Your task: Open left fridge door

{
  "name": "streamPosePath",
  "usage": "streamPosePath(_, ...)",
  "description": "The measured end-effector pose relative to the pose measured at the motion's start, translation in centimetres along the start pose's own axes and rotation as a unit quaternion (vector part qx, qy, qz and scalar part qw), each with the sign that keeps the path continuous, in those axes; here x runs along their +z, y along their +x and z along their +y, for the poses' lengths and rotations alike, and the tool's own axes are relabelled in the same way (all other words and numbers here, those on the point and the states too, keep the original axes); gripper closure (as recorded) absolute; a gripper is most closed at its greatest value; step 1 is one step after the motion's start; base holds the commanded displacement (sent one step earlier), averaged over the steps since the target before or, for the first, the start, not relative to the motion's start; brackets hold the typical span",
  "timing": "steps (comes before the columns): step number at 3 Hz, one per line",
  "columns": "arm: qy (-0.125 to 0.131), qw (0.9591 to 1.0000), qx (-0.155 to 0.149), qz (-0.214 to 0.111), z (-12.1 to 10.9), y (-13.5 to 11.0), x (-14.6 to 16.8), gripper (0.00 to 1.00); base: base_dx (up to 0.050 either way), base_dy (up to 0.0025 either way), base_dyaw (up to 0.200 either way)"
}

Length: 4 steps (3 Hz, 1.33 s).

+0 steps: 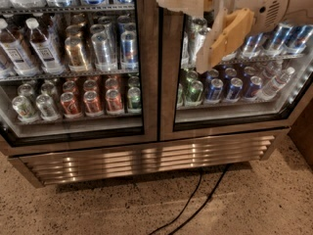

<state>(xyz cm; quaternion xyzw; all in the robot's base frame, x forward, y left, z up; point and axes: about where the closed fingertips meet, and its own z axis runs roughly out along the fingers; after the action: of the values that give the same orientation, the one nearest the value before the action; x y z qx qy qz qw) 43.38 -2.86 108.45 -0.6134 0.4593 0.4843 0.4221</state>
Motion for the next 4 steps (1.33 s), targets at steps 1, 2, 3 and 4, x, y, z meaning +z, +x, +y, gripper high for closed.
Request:
streamPosePath(1, -0.005, 0.9996, -0.020, 0.021, 0.8, -3.0, 1.0, 0.00, 0.000, 0.00000, 0.000)
streamPosePath(2, 0.001, 0.9999, -0.010, -0.005, 0.1, -1.8, 1.0, 0.00, 0.000, 0.00000, 0.000)
streamPosePath(3, 0.004, 0.9997, 0.005, -0.022, -0.4, -0.1, 0.9, 0.00, 0.000, 0.00000, 0.000)
streamPosePath(4, 0.005, 0.9995, 0.019, -0.024, -0.6, 0.7, 0.9, 0.00, 0.000, 0.00000, 0.000)
